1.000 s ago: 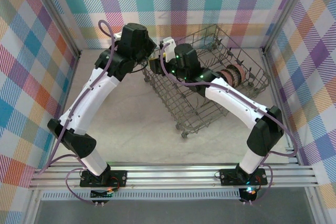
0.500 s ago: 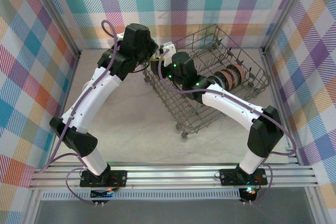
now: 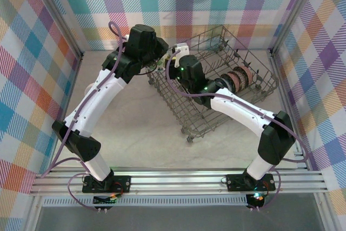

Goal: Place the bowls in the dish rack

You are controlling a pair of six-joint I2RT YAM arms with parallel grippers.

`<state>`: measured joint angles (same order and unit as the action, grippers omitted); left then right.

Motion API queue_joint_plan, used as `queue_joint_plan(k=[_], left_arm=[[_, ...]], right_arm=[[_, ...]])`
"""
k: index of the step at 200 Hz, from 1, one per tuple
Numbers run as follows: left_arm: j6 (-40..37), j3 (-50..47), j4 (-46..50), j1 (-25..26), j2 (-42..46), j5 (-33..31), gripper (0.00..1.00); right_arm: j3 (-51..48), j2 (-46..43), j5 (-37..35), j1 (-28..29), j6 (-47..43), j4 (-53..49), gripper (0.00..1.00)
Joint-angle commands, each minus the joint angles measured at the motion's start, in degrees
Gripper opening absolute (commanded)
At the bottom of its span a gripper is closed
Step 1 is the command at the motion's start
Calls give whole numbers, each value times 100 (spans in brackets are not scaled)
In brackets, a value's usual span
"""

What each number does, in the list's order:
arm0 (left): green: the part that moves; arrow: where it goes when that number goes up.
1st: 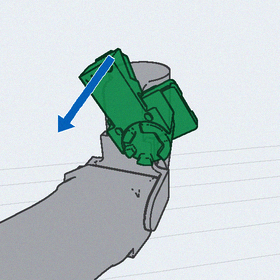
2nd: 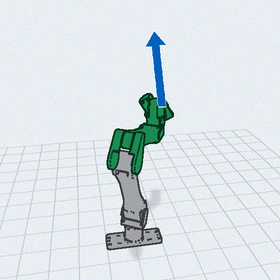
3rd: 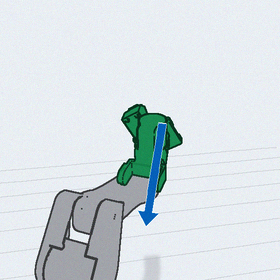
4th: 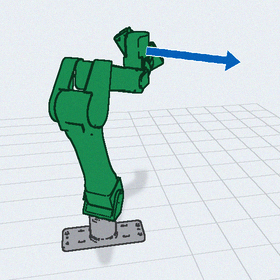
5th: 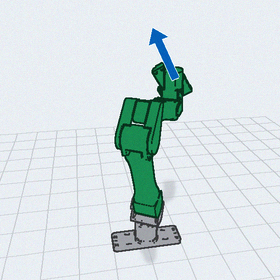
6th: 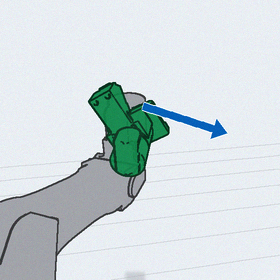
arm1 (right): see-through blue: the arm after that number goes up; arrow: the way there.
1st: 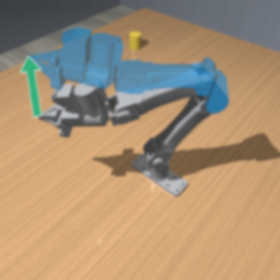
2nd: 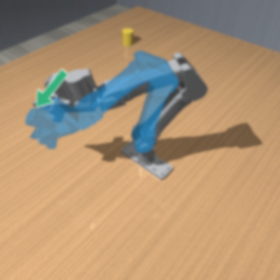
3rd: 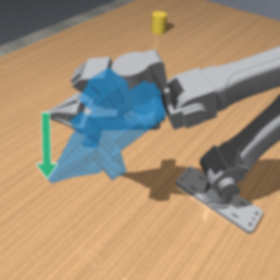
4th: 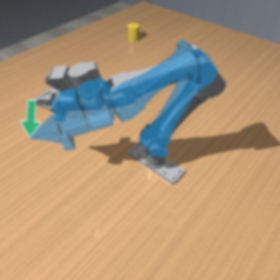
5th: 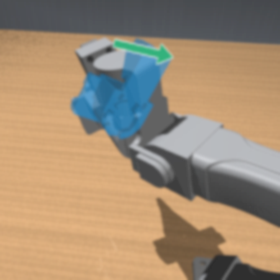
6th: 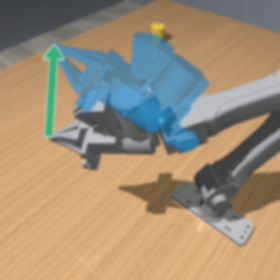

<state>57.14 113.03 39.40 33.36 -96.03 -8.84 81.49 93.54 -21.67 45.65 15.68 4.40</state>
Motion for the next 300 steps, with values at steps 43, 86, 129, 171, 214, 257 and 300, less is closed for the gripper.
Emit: queue_joint_plan(k=[43,86,129,171,214,257,300], left_arm=[[-257,-19,-331,65,271,244,46],[-852,303,-76,15,260,134,63],[-1281,431,73,-517,313,456,73],[-1870,305,-12,-1281,23,1288,83],[-2391,-325,-435,-1783,-225,1902,83],[-2994,-544,-766,-2085,-518,2725,84],[-3251,-821,-818,-2431,-597,3107,84]], right_arm=[[441,-163,-560,-70,222,-534,7],[456,-263,-672,-282,333,-834,5],[479,-330,-811,-611,380,-733,5],[910,-48,-1432,-1120,-8,-1048,5],[1774,639,-2132,-1832,-705,-1730,5],[3188,1669,-2845,-2189,-1350,-2934,4],[4330,2625,-3180,-2453,-1759,-3486,4]])
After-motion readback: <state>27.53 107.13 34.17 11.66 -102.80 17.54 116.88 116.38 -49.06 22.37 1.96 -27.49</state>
